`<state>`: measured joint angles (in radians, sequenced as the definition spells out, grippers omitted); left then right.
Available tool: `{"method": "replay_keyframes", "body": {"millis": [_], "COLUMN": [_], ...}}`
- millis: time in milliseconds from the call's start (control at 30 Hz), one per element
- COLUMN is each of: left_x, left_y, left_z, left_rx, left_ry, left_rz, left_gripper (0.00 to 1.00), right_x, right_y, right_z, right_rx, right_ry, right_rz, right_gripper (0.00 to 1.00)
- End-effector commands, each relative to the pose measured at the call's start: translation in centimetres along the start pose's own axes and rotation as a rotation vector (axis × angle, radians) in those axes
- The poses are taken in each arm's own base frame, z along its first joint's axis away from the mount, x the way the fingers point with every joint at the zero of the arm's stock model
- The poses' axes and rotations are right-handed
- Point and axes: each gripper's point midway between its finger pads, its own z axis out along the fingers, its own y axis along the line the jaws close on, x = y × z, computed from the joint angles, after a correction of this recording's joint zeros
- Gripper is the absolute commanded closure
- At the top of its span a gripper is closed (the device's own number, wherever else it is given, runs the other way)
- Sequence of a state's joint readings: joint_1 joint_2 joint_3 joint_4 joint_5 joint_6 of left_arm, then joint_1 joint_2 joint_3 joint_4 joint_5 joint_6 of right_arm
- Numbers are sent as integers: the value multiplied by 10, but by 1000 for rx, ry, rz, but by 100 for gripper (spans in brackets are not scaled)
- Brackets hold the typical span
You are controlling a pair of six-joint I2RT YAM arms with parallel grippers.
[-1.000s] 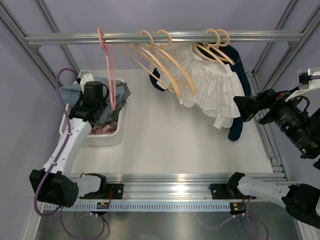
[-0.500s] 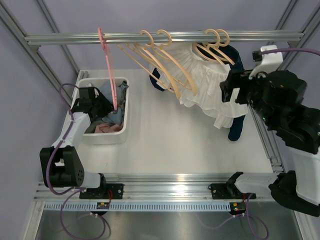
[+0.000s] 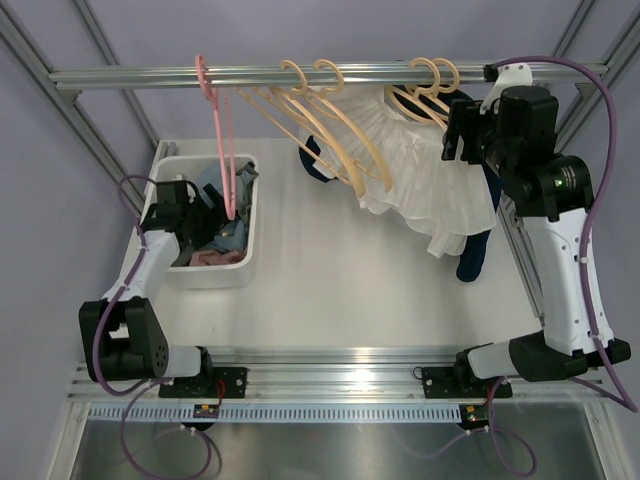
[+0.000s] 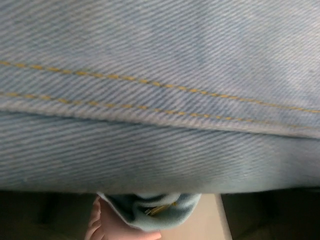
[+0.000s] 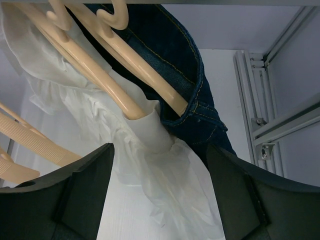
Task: Remove the skirt from the hanger
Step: Place the skirt in the bin, then pick up the hanger from the clothesline.
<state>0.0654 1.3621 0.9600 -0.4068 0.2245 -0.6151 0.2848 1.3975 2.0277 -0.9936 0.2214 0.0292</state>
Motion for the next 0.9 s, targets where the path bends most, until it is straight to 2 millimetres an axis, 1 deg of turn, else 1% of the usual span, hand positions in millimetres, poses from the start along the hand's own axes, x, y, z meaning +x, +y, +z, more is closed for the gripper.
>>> {"method": "replay_keyframes", "body": {"millis": [0, 67, 100, 133, 167, 200, 233, 267, 300, 333, 400, 433, 467, 500, 533, 567, 600, 633, 667, 700, 800, 867], "left_x": [6, 2, -1, -3, -5, -9, -11, -14, -15, -20, -23, -28, -30, -31, -34, -37, -40, -41, -45, -46, -50, -50], "left_y": [14, 14, 11, 10, 9, 5, 2, -1, -2, -8, -14, -21, -24, -29, -34, -43, -48, -54, -63, -70, -87, -95], "left_z": [-16, -24, -32, -36, -40, -49, -54, -59, -64, -74, -85, -97, -103, -110, -116, -130, -136, -144, -158, -165, -190, -201], "left_rx": [-55, -61, -62, -63, -65, -60, -52, -41, -43, -27, -13, 9, 18, 35, 56, 92, 116, 140, 176, 209, 280, 310], "left_ry": [-10, -30, -45, -53, -60, -80, -93, -107, -115, -142, -161, -196, -210, -222, -239, -269, -288, -304, -337, -346, -389, -400], "left_rz": [-1, 7, 18, 23, 27, 32, 38, 40, 44, 49, 58, 67, 71, 75, 79, 80, 80, 78, 79, 84, 96, 105], "left_gripper": [1, 1, 1, 1, 1, 1, 1, 1, 1, 1, 1, 1, 1, 1, 1, 1, 1, 1, 1, 1, 1, 1], "right_x": [-9, -5, 2, 7, 14, 14, 16, 21, 22, 24, 29, 30, 34, 32, 32, 38, 32, 32, 37, 31, 29, 32], "right_y": [9, 14, 17, 18, 17, 17, 18, 16, 15, 11, 9, 7, 7, 8, 12, 18, 22, 25, 31, 34, 38, 44], "right_z": [2, 3, 10, 12, 15, 15, 16, 17, 19, 21, 26, 27, 29, 30, 31, 32, 33, 33, 31, 31, 27, 28], "right_rx": [-85, -113, -128, -129, -124, -124, -128, -120, -112, -97, -88, -81, -80, -90, -110, -149, -172, -197, -239, -253, -285, -320], "right_ry": [-57, -57, -46, -38, -23, -33, -36, -29, -33, -27, -13, -14, -5, -17, -21, -16, -48, -61, -64, -103, -137, -137], "right_rz": [-1, 5, 6, 9, 11, 17, 17, 15, 11, 13, 7, 0, -3, -2, -2, -33, -50, -61, -78, -95, -112, -116], "right_gripper": [18, 18, 18, 18, 19, 19, 19, 19, 19, 19, 19, 19, 19, 19, 19, 20, 20, 21, 21, 22, 23, 28]}}
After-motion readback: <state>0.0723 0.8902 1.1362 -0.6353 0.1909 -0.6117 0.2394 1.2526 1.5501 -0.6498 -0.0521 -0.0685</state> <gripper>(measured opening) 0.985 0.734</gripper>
